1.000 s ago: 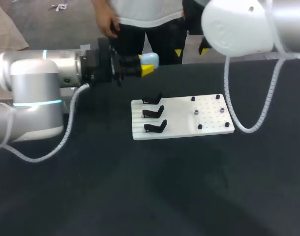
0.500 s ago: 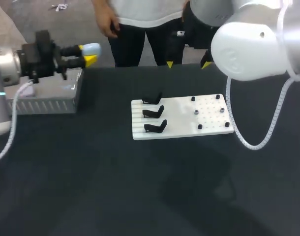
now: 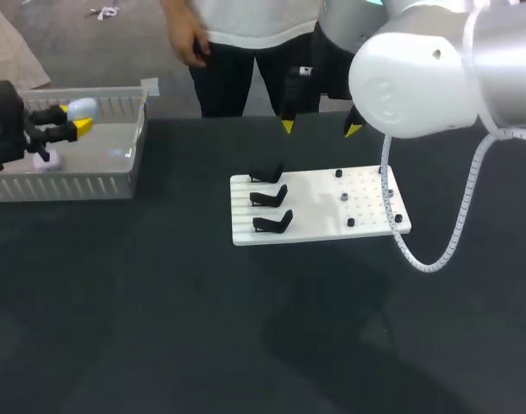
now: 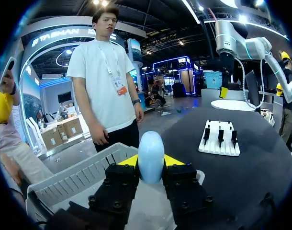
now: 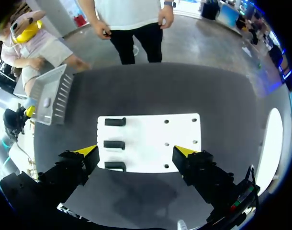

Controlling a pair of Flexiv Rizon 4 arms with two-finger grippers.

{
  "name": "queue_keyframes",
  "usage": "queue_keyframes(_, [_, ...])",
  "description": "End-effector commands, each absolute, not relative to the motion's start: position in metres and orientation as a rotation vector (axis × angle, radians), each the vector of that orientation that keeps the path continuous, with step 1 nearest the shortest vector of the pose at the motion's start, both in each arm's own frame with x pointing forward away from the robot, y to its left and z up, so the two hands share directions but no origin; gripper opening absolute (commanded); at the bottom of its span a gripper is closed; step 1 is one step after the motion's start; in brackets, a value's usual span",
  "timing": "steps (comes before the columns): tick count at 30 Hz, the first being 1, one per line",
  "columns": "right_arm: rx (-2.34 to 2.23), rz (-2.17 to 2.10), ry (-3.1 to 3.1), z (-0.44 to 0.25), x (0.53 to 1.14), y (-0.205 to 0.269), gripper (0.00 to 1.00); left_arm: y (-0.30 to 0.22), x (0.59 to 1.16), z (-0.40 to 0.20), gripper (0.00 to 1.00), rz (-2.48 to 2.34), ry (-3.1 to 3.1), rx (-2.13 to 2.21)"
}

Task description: Pick up each earbud case from the left stands, insert the matching earbuds, close the lid, and place the case in the box.

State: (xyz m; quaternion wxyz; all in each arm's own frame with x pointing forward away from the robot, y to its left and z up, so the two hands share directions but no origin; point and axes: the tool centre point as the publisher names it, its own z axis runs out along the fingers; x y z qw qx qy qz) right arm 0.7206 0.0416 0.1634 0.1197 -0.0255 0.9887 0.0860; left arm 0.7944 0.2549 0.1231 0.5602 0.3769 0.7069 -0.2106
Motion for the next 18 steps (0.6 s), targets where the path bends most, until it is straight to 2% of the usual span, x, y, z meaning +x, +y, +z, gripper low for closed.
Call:
queue_keyframes(1, [-0.067,0.246,2.895,0.164,0.719,0.043,1.00,0.246,0.811,0.102,0.00,-0.485,1.686,0.863])
queue_keyframes(5, [-0.057,0.244,2.898,0.162,0.718,0.039,1.00,0.249,0.818,0.084,0.00,-0.505,1.732,0.851])
queue_keyframes(6, [-0.054,0.245,2.897,0.162,0.718,0.038,1.00,0.249,0.818,0.083,0.11,-0.484,1.732,0.852])
queue_keyframes(7, [-0.053,0.249,2.893,0.163,0.717,0.037,1.00,0.251,0.820,0.080,0.36,-0.480,1.746,0.860])
queue_keyframes(8, [-0.057,0.252,2.888,0.163,0.717,0.036,1.00,0.251,0.820,0.079,0.45,-0.485,1.742,0.855])
queue_keyframes(9, [-0.071,0.258,2.875,0.164,0.717,0.033,1.00,0.251,0.821,0.079,0.97,-0.489,1.728,0.857])
queue_keyframes(10, [-0.080,0.275,2.859,0.164,0.717,0.030,1.00,0.251,0.823,0.080,1.00,-0.491,1.729,0.862])
queue_keyframes(18, [-0.464,0.391,2.686,0.169,0.708,0.014,1.00,0.222,0.801,0.114,1.00,-0.498,1.722,0.872])
